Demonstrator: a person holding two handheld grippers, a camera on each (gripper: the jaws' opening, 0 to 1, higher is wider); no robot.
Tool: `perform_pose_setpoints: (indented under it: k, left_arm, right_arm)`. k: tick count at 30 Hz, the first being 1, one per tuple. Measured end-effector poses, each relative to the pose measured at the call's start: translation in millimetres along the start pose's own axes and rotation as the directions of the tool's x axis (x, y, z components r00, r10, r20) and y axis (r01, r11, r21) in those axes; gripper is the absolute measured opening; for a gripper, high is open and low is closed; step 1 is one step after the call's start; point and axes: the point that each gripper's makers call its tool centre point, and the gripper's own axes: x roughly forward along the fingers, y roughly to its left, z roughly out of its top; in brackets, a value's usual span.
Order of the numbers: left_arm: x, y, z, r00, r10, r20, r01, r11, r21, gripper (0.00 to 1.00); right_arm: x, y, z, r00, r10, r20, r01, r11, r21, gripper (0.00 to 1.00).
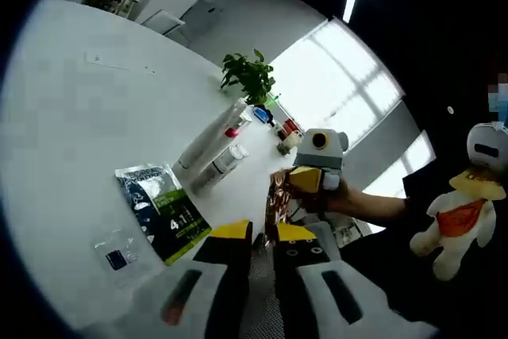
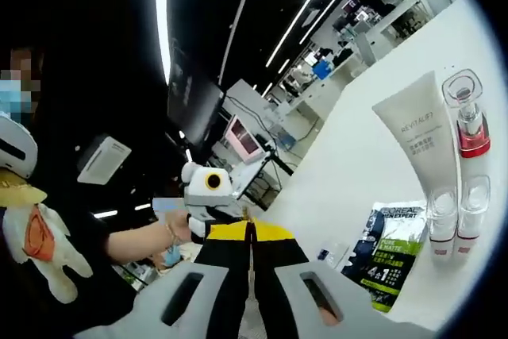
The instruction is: Arrange the skincare products in the storage area until every visible bottle or jar stands upright without overlapping.
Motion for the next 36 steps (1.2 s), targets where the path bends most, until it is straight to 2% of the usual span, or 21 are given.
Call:
perform_pose_setpoints:
  k: [4,10,15,28,32,34,35,36]
  left_arm:
    - [0,-0.8,-3.4,0.999,0.005,0.053,-0.003,1.000,-0.028,0.03]
    - [-4,7.5,-4.4,0.990,0.063,0.127,-0.054,0.996,-0.076,0.03]
    - [-8,13.6,-9.1,0.983,0.112,0.145,-0.098,0.990,-0.102,0.04]
    - [-19,24.2,-19.2,0.960,0.198,0.197,-0.167,0.972,-0.163,0.01]
    - [-22,28.2,-24.5,0.946,0.251,0.206,-0.215,0.960,-0.182,0.01]
    - [-23,28.4,-26.8,0.942,0.264,0.207,-0.219,0.952,-0.214,0.01]
    - [-25,32.4,-28.2,0.932,0.296,0.208,-0.248,0.941,-0.230,0.00]
    - [-26,33.9,-29.6,0.930,0.307,0.204,-0.258,0.938,-0.232,0.00]
  right_arm:
    - [4,-1,-3.0,1.000,-0.016,-0.005,0.016,1.000,-0.001,0.01]
    - [9,-5,-6.7,0.999,-0.041,-0.012,0.041,0.999,0.003,0.01]
    - [14,-7,-11.8,0.998,-0.050,-0.032,0.050,0.999,-0.006,0.01]
    - [19,-8,-18.0,0.997,-0.067,-0.040,0.067,0.998,-0.007,0.01]
    - [20,-12,-22.7,0.994,-0.092,-0.059,0.090,0.995,-0.039,0.01]
    - [21,-18,-26.3,0.988,-0.130,-0.078,0.123,0.989,-0.078,0.01]
    - [21,-20,-28.1,0.986,-0.142,-0.088,0.134,0.987,-0.093,0.01]
    - [22,-22,-32.1,0.980,-0.166,-0.110,0.152,0.980,-0.129,0.01]
